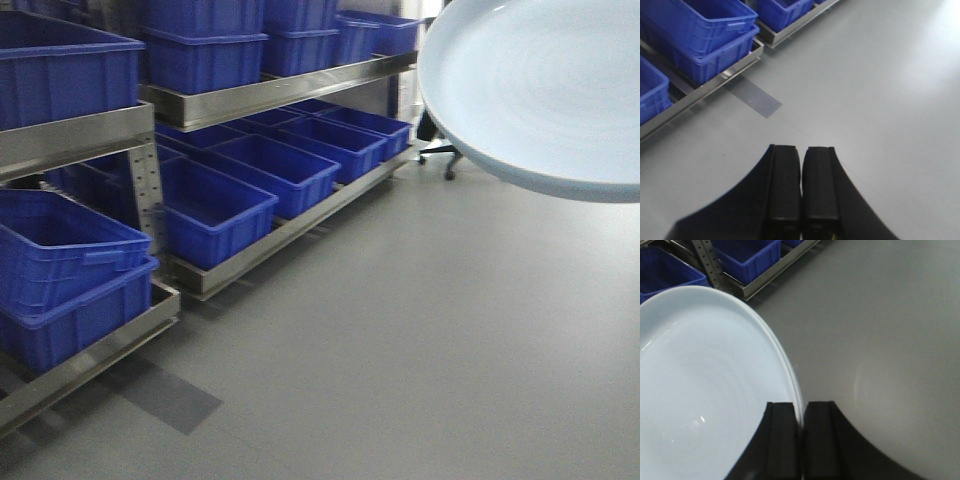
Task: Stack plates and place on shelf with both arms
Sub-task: 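Keep the plate stack raised in the right gripper while driving across the floor, then position the held plate stack above the blue crate on the shelf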
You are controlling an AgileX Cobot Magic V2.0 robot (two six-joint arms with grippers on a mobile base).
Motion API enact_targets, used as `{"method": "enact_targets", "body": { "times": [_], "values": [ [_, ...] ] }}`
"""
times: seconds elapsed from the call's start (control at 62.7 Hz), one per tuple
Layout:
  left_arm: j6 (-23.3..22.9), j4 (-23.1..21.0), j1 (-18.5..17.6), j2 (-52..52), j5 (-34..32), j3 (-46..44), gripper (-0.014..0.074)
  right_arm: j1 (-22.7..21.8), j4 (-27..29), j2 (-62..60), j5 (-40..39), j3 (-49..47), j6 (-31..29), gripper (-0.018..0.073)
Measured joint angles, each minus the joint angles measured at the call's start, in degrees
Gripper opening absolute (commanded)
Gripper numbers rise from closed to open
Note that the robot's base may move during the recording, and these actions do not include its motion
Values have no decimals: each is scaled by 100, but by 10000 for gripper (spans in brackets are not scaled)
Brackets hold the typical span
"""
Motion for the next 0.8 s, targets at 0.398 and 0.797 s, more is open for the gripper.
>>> {"method": "enact_targets", "body": {
  "times": [0.398, 0.797],
  "values": [
    [0, 0, 0, 0, 0, 0, 90, 0, 0, 0, 0, 0, 0, 56],
    [0, 0, 0, 0, 0, 0, 90, 0, 0, 0, 0, 0, 0, 56]
  ]
}}
